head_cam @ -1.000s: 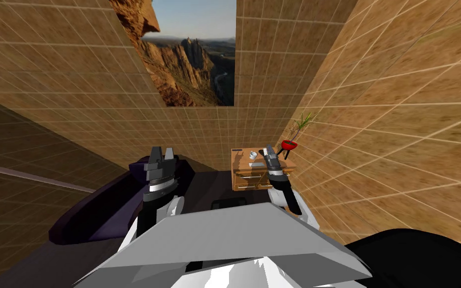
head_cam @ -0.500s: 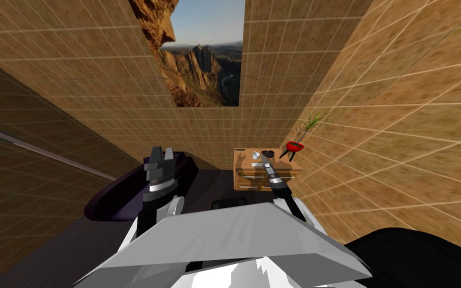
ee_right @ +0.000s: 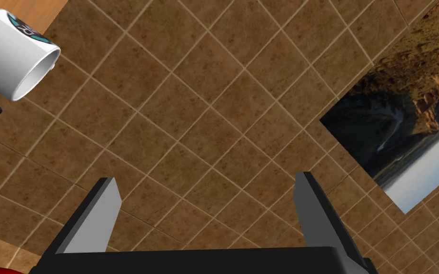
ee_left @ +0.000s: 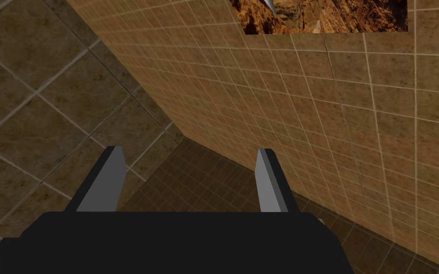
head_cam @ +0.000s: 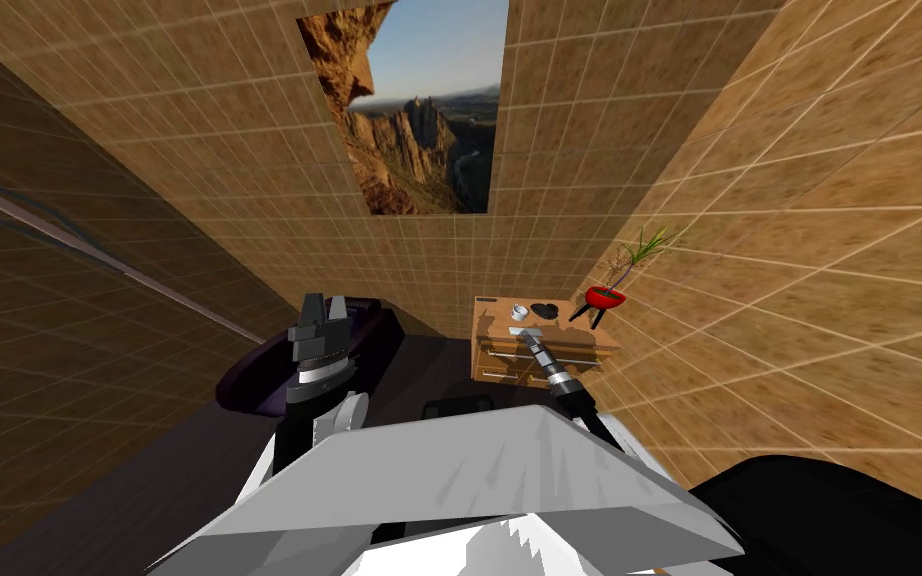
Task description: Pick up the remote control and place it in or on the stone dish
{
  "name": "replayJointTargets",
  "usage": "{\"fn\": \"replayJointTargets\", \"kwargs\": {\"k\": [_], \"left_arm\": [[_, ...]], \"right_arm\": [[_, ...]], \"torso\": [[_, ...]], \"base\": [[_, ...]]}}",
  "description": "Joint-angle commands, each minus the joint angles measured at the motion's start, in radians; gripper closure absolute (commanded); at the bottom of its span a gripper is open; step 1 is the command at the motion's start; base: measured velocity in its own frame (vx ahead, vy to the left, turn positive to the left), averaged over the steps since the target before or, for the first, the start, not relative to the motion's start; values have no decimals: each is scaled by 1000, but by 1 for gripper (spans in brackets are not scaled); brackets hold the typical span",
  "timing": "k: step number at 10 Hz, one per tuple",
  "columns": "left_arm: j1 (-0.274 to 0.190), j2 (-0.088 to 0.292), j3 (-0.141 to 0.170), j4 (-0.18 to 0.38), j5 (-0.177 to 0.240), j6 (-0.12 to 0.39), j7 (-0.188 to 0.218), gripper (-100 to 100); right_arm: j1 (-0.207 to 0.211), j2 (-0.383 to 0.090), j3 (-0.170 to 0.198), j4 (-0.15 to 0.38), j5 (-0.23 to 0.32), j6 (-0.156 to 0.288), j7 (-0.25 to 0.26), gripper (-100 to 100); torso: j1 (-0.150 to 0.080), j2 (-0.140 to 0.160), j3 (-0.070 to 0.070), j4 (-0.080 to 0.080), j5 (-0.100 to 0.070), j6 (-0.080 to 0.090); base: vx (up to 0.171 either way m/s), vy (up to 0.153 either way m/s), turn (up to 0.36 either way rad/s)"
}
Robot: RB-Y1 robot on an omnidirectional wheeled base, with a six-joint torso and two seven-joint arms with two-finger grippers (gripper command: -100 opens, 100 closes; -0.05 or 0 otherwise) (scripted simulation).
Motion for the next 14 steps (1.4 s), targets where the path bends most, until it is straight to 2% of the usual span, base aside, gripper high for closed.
{"fn": "replayJointTargets", "kwargs": {"k": [1,2,4,6,7,8,9,10,12,13,14], "left_arm": [[0,0,0,0,0,0,0,0],[0,0,0,0,0,0,0,0],[0,0,0,0,0,0,0,0],[0,0,0,0,0,0,0,0],[0,0,0,0,0,0,0,0],[0,0,0,0,0,0,0,0],[0,0,0,0,0,0,0,0],[0,0,0,0,0,0,0,0],[0,0,0,0,0,0,0,0],[0,0,0,0,0,0,0,0],[0,0,0,0,0,0,0,0]], "right_arm": [[34,-39,0,50,20,7,28,-100],[34,-39,0,61,20,7,28,-100],[78,-95,7,153,63,12,81,-100],[78,-103,7,169,63,12,81,-100],[98,-136,11,202,88,12,107,-100],[98,-136,11,223,88,12,107,-100],[117,-170,15,259,115,10,134,-100],[117,-170,15,278,115,10,134,-100],[152,-229,26,371,174,-1,186,-100],[152,-240,26,386,174,-1,186,-100],[169,-276,31,421,206,-8,211,-100]], "torso": [[0,0,0,0,0,0],[0,0,0,0,0,0],[0,-1,0,0,0,0],[1,-1,-1,0,0,0],[0,-1,-1,0,0,0],[1,-2,-1,0,0,0],[1,-2,-1,0,0,0],[1,-2,-1,0,0,0],[2,-3,-2,-1,0,0],[2,-4,-3,-1,1,0],[2,-4,-2,-1,1,0]], "base": [[-2,10,145],[-1,5,89],[7,17,194],[12,9,40],[16,19,185],[18,14,101],[28,26,144],[27,21,82],[55,44,199],[51,26,107],[52,25,157]]}}
